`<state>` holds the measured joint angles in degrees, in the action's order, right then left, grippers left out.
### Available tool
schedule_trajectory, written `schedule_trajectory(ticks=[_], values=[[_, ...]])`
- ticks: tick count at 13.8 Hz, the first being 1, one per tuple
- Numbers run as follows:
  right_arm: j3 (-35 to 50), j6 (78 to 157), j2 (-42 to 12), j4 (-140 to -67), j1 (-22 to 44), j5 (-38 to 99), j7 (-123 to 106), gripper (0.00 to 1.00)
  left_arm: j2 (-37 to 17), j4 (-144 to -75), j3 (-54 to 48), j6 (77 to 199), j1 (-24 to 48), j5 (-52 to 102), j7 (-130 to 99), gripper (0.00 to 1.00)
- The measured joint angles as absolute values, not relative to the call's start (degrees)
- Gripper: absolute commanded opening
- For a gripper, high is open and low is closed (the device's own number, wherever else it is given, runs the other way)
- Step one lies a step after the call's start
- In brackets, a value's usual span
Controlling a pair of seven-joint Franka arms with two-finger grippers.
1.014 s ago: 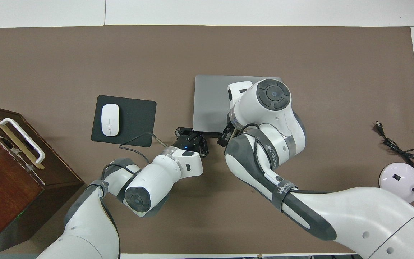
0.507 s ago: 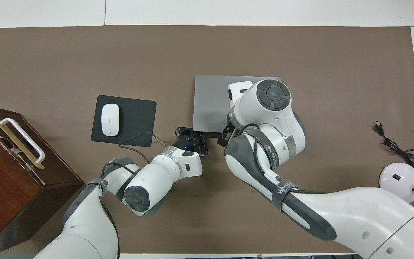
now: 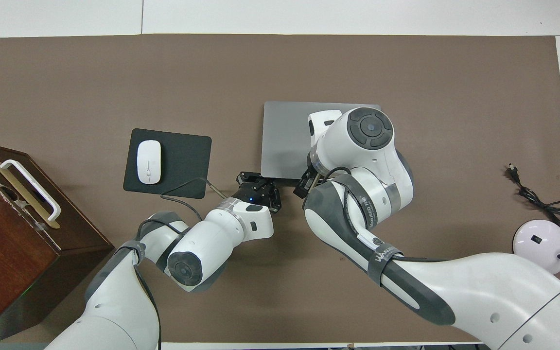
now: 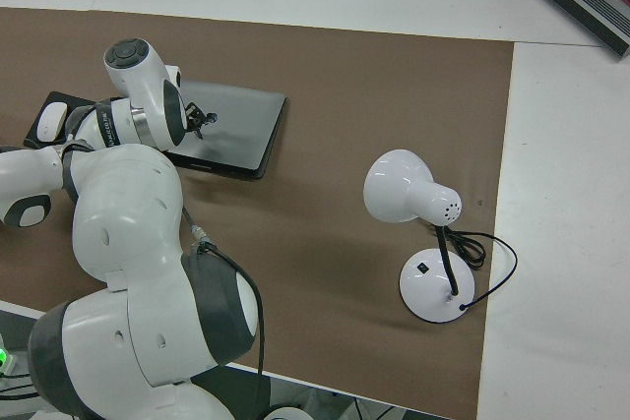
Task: Close laptop with both arms
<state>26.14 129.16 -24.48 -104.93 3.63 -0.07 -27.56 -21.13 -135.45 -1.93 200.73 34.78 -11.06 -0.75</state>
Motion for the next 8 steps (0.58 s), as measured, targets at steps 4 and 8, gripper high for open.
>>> schedule_trajectory(ticks=[4,8], values=[[26.14,129.35,-24.48,-104.93,3.65,-0.07,-26.64,1.0,-21.14,-135.44,-1.99,200.77,34.34,-12.04,-0.82,0.0],[26.15,129.39,-24.46,-104.93,3.75,-0.07,-26.63,1.0,-21.15,-135.45,-2.08,200.81,34.17,-12.21,-0.88,0.0]])
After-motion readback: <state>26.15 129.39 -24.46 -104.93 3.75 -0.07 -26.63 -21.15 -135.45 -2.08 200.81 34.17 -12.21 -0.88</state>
